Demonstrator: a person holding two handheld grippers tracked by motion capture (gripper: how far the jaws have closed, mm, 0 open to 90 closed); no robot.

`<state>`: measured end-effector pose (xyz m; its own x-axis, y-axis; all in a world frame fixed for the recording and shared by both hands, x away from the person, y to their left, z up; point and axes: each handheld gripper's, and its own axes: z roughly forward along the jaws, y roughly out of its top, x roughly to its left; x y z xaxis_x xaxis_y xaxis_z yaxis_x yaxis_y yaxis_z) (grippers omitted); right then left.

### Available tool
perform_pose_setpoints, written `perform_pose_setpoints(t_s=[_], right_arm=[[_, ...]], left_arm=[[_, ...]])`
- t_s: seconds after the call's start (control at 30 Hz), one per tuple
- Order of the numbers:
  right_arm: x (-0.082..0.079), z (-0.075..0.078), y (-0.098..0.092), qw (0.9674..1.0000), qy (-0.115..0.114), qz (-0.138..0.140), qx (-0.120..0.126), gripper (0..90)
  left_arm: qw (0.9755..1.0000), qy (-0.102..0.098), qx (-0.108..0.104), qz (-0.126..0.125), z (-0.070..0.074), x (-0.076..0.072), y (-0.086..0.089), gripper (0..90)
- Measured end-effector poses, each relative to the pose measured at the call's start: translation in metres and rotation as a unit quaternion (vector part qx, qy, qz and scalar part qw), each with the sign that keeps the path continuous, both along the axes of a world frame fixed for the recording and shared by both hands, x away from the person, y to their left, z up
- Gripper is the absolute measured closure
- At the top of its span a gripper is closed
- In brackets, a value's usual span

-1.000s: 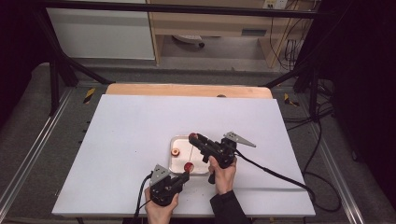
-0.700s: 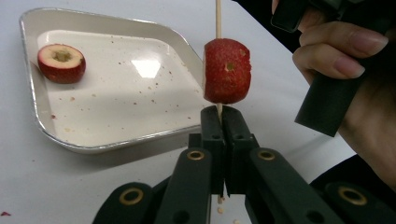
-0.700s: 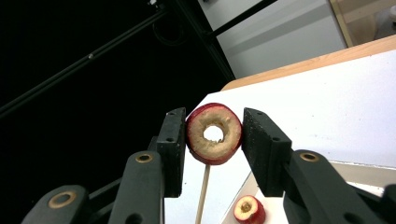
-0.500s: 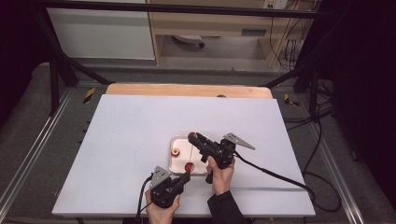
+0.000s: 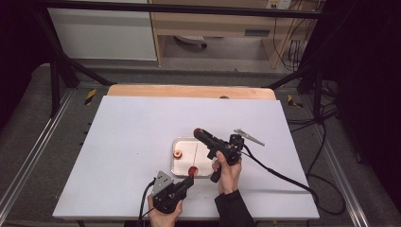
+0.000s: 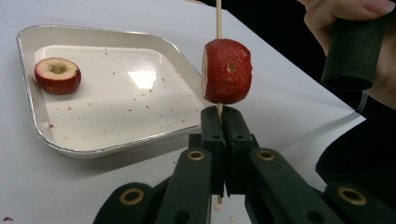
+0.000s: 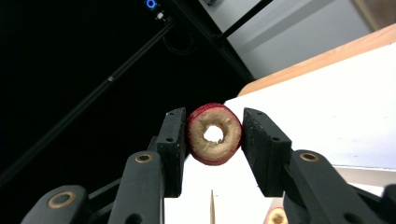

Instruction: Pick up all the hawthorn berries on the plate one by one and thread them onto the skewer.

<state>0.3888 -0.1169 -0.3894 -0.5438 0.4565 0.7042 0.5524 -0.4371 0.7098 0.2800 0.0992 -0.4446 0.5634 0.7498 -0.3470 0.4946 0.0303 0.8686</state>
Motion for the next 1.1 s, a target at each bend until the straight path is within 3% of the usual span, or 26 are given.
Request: perform_pose_setpoints(t_s=[0.27, 0.5, 1.1], right_arm=[[-0.001, 0.007, -0.004, 0.9988, 0.036, 0.021, 0.027, 61.6], [-0.003, 0.011, -0.006, 0.9972, 0.053, 0.035, 0.039, 61.6], [-0.003, 0.012, -0.007, 0.9975, 0.048, 0.034, 0.039, 61.6]], left_arm=[[0.9999, -0.011, 0.006, 0.0, 0.006, 0.002, 0.001, 88.8], [0.9997, -0.023, 0.011, 0.004, 0.009, 0.004, 0.001, 88.8], [0.9995, -0.029, 0.009, 0.0, 0.01, 0.002, 0.0, 88.8]])
